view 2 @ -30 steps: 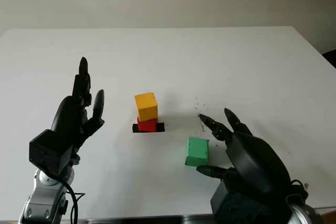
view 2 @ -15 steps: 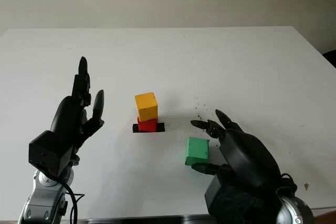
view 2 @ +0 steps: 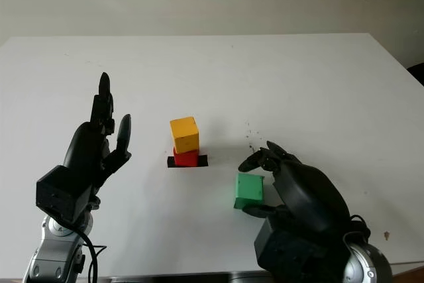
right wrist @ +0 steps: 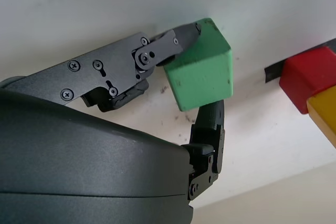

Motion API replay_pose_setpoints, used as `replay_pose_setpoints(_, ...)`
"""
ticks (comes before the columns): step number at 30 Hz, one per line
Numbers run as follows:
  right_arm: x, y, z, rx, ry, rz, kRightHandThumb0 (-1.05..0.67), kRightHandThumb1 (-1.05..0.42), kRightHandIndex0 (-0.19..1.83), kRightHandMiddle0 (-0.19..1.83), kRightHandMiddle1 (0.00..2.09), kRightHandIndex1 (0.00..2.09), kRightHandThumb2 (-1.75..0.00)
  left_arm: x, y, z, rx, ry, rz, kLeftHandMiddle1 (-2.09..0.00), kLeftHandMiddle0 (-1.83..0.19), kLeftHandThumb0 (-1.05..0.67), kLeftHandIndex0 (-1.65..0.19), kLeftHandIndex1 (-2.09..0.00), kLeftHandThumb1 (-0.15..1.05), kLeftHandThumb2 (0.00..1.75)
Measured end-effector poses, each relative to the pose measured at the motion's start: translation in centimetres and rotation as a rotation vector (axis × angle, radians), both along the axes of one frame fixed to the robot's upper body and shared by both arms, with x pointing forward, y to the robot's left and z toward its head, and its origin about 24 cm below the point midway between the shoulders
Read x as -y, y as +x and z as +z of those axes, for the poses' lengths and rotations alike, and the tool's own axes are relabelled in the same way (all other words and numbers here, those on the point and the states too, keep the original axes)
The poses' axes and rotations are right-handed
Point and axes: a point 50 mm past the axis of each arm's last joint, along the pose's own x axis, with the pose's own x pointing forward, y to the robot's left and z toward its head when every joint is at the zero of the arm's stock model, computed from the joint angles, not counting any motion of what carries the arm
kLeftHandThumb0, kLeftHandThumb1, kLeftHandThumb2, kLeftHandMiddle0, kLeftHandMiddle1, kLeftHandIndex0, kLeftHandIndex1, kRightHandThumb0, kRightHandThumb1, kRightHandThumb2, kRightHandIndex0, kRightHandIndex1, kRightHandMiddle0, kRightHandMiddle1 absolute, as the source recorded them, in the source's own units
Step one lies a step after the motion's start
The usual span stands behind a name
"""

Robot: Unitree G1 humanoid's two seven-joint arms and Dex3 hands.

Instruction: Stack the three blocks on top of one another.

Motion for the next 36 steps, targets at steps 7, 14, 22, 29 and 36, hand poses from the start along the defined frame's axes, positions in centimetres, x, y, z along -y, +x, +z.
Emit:
replay_pose_setpoints(7,0.4,0.3,0.6,-0.007,-0.071,0.012,-0.31,-0.91,0.31,0.33,1.49,0.11,-0.06,0.0,0.0,0.1,0.008,-0.008,-0.004,-0.01,0.19,-0.73,0.19,0.00,1.05,0.71)
replay_pose_setpoints(14,1.1,0.6,1.2,-0.003,-0.095,-0.001,-0.30,-0.92,0.35,0.37,1.38,0.10,-0.06,0.0,0.0,0.1,0.008,-0.012,-0.005,0.00,0.19,-0.74,0.19,0.00,1.05,0.70)
replay_pose_setpoints(22,2.5,3.1,4.4,-0.041,0.172,-0.031,-0.29,-0.92,0.39,0.44,1.29,0.09,-0.05,0.0,0.0,0.1,0.006,-0.005,-0.003,-0.01,0.19,-0.74,0.19,0.00,1.05,0.71)
replay_pose_setpoints(29,2.1,6.6,9.2,-0.026,0.263,0.079,-0.35,-0.90,0.43,0.41,1.43,0.10,-0.05,0.1,0.2,0.2,0.021,0.001,-0.002,-0.02,0.19,-0.70,0.19,0.00,1.05,0.72)
replay_pose_setpoints(36,-0.2,9.9,12.2,-0.065,0.247,0.193,-0.43,-0.89,0.47,0.43,1.47,0.11,-0.05,0.3,0.2,0.1,0.028,0.013,-0.003,-0.01,0.19,-0.69,0.19,0.00,1.05,0.73)
